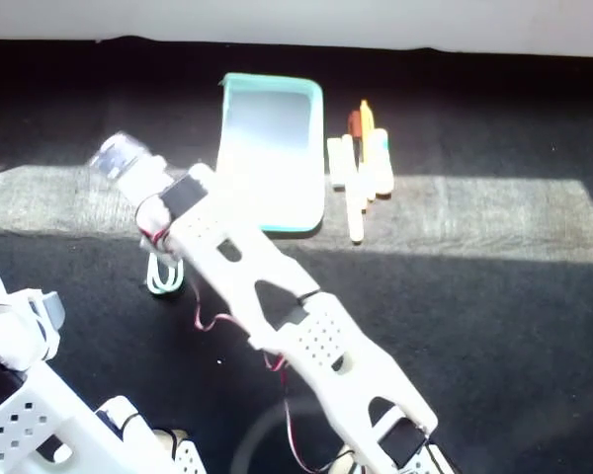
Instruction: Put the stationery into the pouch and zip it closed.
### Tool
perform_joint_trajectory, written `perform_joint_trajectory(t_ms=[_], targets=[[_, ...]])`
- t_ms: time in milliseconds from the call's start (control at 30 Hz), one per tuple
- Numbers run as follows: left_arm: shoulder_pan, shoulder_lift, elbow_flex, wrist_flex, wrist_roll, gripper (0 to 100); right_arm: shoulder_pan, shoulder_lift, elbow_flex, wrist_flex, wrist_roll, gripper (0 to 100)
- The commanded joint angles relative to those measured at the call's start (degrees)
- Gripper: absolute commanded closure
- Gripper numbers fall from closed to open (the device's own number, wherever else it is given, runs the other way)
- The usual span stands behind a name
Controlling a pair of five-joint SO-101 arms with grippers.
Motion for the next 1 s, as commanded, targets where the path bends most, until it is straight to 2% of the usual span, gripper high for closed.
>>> perform_joint_trajectory(t_ms=[0, 367, 633, 700, 767, 833, 967], targets=[[-0.6, -0.7, 0.7, 1.8, 0.0, 74, -1.3, 1.5, -6.9, 0.6, 7.1, 76.7], [-0.6, -0.7, 1.9, 4.0, 0.0, 74, 0.6, 8.8, -12.9, -1.7, 24.5, 76.7], [-0.6, -0.7, 1.9, 3.8, 0.0, 74, 2.1, 15.4, -12.8, -4.6, 25.5, 77.9], [-0.6, -0.7, 1.9, 3.7, 0.0, 74, 2.1, 16.3, -12.9, -4.5, 25.4, 86.3], [-0.6, -0.7, 1.9, 3.7, 0.0, 74, 2.2, 16.3, -13.0, -4.8, 25.4, 99.8], [-0.4, -0.7, 2.0, 3.7, 0.0, 74, 2.4, 16.3, -14.5, -4.2, 25.2, 96.8], [-0.2, -0.6, 2.2, 3.6, 0.0, 74, 4.1, 16.3, -24.9, -4.2, 24.1, 99.2]])
